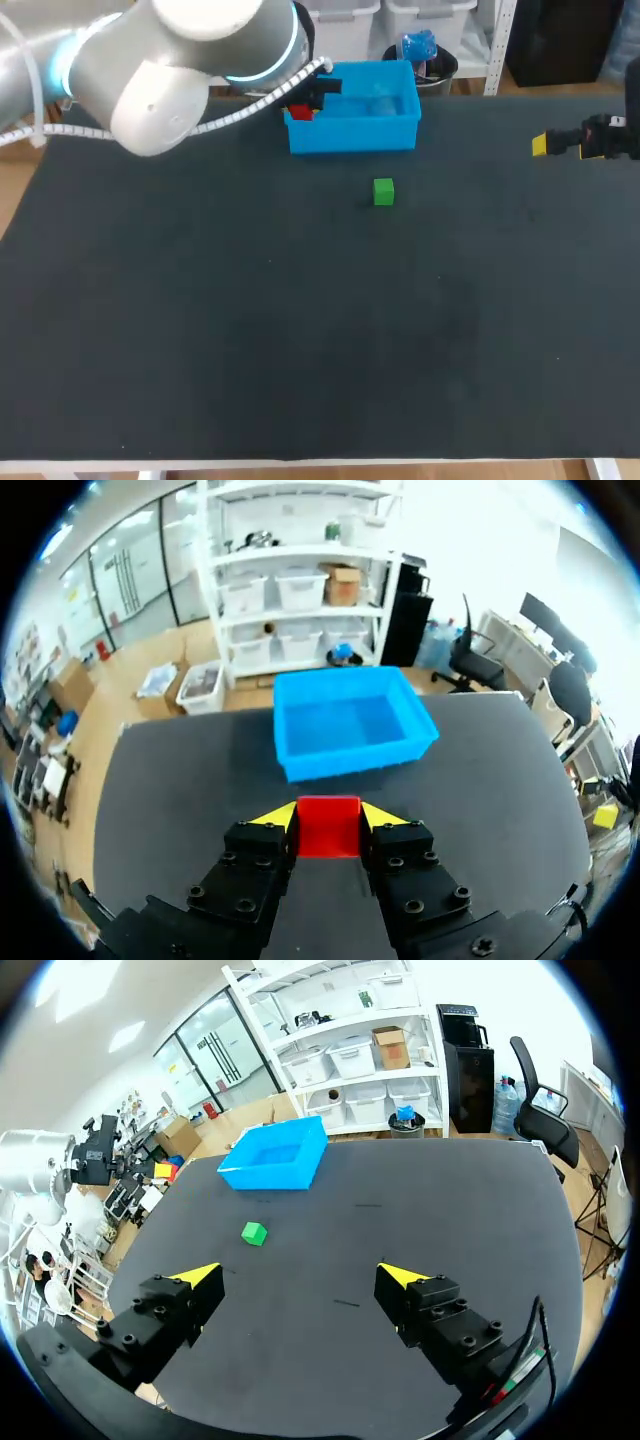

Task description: Use the left arm to pick the red cube and place it into the blue plastic box first, then use the right arm to grasp the green cube and put it into the same blue plastic box after the first action is fully finished.

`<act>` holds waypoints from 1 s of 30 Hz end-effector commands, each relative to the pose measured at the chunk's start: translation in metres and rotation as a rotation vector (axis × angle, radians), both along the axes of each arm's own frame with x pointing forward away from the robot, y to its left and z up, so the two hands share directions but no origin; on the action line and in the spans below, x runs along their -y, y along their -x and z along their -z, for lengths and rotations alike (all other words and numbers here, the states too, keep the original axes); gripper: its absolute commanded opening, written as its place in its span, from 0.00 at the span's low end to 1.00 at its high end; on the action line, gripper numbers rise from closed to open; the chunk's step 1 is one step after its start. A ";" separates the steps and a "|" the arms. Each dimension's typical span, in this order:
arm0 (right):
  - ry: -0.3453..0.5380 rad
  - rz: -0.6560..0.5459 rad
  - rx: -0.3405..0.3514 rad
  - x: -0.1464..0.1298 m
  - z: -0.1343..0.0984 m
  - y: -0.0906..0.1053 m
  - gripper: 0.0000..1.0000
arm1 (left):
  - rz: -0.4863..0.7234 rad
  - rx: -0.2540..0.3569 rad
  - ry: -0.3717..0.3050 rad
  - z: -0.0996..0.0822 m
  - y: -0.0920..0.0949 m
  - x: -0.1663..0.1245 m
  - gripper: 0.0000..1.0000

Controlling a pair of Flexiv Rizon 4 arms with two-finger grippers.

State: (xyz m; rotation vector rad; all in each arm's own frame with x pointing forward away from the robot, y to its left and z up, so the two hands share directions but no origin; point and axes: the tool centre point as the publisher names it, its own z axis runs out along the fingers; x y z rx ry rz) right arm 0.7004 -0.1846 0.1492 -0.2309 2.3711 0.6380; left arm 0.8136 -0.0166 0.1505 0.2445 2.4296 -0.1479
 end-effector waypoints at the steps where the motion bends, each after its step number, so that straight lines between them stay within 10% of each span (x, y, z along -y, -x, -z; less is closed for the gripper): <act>1: 0.001 0.000 0.000 0.000 0.000 0.000 1.00 | 0.058 0.055 0.033 -0.003 0.005 -0.007 0.00; 16: 0.001 0.000 0.000 0.000 0.000 0.000 1.00 | 0.116 0.092 0.045 -0.010 -0.011 -0.012 0.00; 30: 0.001 0.000 0.000 0.000 0.000 0.000 1.00 | 0.171 0.102 0.061 0.007 -0.066 -0.001 0.00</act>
